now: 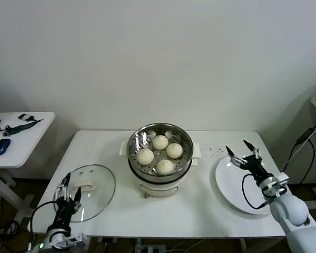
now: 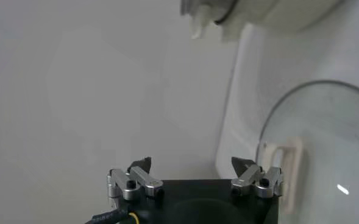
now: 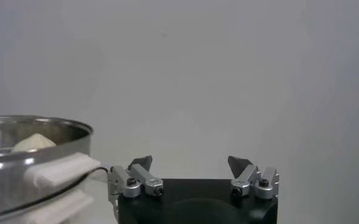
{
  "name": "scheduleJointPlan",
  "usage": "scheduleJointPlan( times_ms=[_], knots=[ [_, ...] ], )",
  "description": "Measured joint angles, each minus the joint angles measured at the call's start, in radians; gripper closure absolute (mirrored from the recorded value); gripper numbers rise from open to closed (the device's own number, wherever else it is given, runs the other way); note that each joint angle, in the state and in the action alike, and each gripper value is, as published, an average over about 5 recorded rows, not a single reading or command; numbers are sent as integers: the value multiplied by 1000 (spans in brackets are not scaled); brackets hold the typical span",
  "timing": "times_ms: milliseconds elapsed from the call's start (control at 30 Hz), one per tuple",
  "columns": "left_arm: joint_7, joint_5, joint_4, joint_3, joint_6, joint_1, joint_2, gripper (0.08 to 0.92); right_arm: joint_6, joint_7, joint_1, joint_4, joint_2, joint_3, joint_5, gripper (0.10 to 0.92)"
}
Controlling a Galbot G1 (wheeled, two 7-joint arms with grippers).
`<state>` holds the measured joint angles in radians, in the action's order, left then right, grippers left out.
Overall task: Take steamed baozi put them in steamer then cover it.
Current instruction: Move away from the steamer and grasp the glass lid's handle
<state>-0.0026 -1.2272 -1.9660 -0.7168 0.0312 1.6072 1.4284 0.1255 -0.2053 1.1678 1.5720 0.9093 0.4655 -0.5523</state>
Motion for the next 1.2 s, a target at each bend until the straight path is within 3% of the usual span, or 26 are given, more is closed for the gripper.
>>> scheduleJointPlan(
  times_ms=[533,1200],
  knots=[
    [-88,-190,223,62,52,-121,10,177,-7,5,59,-18,75,64,92,203],
    [-146,-249,449,55,89,-296,-15,177,-2,-1,78,-22,108,80,156,203]
  ],
)
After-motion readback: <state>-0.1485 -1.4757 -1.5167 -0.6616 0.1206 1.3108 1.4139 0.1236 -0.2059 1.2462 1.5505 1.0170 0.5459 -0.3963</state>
